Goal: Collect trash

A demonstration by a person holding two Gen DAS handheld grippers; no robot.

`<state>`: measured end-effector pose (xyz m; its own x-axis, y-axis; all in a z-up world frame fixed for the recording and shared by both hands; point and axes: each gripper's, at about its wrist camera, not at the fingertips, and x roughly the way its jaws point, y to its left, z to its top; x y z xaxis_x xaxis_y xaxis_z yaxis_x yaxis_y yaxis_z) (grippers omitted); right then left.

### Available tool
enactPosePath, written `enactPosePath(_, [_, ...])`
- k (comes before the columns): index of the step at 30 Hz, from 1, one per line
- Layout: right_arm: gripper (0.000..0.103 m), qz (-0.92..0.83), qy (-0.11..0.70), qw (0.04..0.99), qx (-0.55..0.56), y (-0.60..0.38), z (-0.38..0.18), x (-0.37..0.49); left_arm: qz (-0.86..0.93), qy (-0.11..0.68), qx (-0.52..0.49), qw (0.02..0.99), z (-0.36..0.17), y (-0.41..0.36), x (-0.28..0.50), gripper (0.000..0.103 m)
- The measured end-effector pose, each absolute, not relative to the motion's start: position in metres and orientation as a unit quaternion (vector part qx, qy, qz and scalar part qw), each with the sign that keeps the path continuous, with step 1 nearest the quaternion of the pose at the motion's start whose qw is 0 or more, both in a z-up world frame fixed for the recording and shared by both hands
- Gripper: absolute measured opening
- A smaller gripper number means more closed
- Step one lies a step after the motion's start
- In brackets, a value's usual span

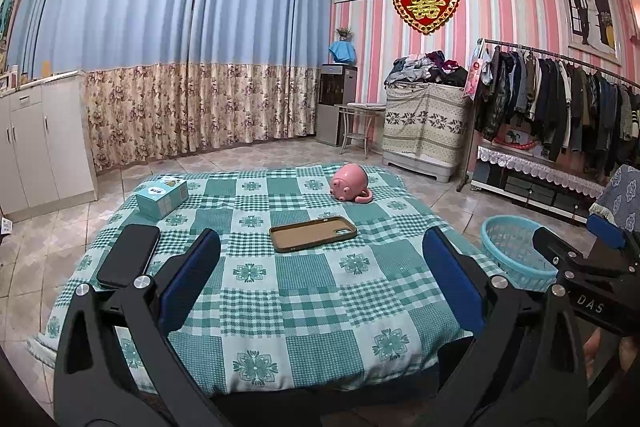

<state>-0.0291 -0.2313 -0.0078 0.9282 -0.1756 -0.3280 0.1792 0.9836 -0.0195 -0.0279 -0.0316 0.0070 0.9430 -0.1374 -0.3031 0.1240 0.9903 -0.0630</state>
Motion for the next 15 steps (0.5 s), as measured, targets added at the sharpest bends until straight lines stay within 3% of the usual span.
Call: enactPosePath(15, [0.099, -0.09, 0.167, 0.982, 0.004, -0.2319, -0.0076, -0.0286, -0.064, 0.155, -0.021, 0.986, 0.0073, -0.0271, -0.0268, 0.098])
